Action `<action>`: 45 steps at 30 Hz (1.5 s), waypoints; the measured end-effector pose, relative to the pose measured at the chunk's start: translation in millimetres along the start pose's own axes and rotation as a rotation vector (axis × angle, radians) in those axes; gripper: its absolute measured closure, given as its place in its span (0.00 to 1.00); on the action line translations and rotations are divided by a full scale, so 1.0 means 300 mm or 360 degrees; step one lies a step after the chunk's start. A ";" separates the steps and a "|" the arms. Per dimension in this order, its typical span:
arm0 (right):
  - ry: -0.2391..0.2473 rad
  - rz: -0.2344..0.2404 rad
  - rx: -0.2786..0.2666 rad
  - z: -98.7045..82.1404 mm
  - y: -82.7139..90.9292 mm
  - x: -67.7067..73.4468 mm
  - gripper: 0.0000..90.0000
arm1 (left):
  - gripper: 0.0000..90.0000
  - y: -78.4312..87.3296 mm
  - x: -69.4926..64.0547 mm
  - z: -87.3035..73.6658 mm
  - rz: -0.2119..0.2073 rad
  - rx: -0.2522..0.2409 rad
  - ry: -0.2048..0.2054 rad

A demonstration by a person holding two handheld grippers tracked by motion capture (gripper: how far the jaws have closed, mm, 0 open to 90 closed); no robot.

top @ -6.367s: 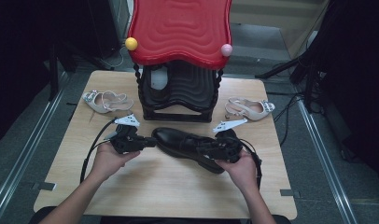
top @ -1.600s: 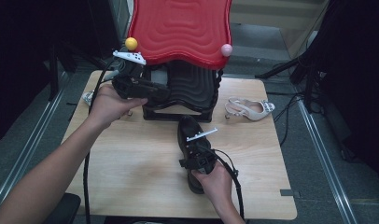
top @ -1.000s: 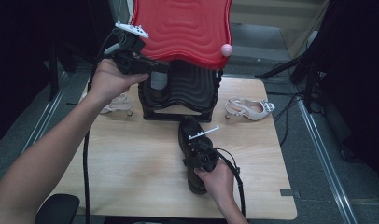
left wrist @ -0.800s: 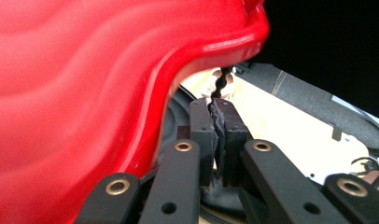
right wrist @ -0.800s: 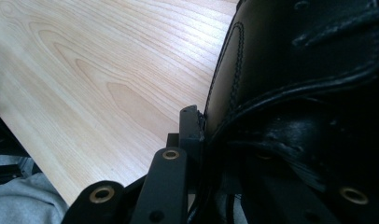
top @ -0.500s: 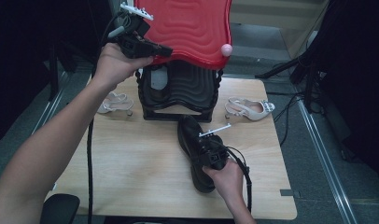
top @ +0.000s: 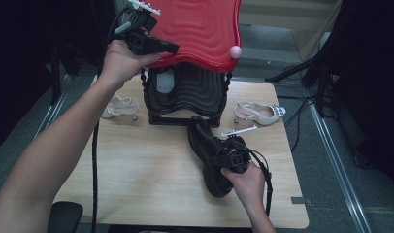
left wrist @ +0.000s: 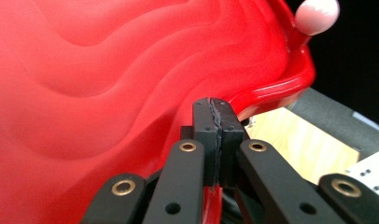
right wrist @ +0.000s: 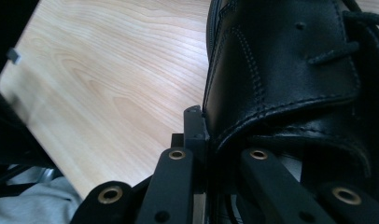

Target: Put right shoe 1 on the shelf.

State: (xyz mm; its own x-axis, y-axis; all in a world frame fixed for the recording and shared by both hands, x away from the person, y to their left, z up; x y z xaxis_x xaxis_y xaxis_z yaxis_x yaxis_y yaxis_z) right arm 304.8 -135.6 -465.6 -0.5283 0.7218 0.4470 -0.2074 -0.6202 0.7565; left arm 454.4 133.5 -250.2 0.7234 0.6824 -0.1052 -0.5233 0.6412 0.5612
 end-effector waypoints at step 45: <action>0.0190 -0.0094 -0.0364 0.321 0.197 0.133 0.97 | 1.00 0.002 0.018 -0.007 0.0001 0.0039 0.0033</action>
State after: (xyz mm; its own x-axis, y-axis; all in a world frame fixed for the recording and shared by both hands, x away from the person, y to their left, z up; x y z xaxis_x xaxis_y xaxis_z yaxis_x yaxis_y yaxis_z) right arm 350.9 -113.9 -357.2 -0.6004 0.7259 0.3356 -0.4141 -0.6412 0.6461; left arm 456.9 138.3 -252.3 0.7137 0.6898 -0.1216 -0.5123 0.6325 0.5810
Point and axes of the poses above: each handheld gripper's, and its own axes: y roughly backward along the jaws, z roughly out of its top, x roughly to its left, the point moved 2 cm from there along -y, roughly forward along the jaws, and after that the axes turned 2 degrees about z, right-handed, at the moved point
